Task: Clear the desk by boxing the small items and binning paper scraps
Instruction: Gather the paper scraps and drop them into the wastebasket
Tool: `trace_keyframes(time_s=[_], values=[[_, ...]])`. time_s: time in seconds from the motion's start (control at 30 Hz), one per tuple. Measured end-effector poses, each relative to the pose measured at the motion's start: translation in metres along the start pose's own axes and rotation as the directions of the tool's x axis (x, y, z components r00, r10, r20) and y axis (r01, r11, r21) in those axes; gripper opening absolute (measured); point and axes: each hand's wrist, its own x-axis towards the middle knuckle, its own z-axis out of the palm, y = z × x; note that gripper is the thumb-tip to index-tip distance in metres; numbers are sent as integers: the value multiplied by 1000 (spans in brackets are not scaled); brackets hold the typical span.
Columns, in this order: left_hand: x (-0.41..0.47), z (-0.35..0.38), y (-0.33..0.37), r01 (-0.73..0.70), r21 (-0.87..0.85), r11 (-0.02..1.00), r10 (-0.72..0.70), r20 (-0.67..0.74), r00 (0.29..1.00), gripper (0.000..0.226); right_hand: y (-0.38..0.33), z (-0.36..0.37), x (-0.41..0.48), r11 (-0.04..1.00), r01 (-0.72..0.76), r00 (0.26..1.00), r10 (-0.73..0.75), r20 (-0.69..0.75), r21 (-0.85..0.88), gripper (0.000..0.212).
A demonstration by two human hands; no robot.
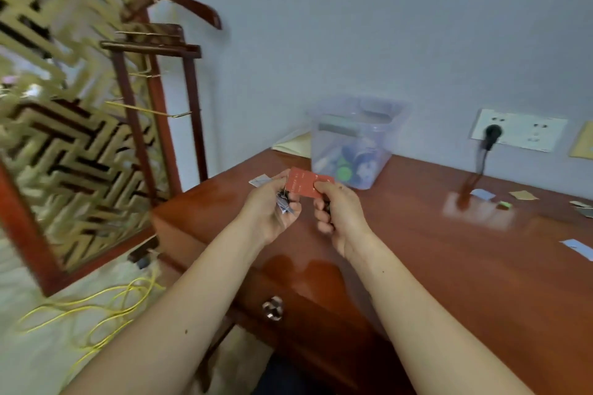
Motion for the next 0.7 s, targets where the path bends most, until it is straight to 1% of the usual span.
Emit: trace_keyframes(time_s=[0.17,0.27,0.4,0.57,0.7], values=[[-32,-73,38,-70,22,997,72,-81,994,18,46,68,-10,996,-89,983,86,161,11,15],[-51,-114,54,-103,39,994,107,-123,987,23,69,101,-19,992,-104,961,120,249,-74,10],[-72,-168,65,-137,-15,991,134,-127,983,23,87,140,-28,983,-156,909,182,375,-100,4],[-92,-227,77,-182,-10,983,175,-222,959,22,133,193,-37,964,-193,853,258,454,-185,7],[-100,-279,79,-172,14,985,167,-314,935,26,181,224,-38,929,-271,798,362,481,-251,8]])
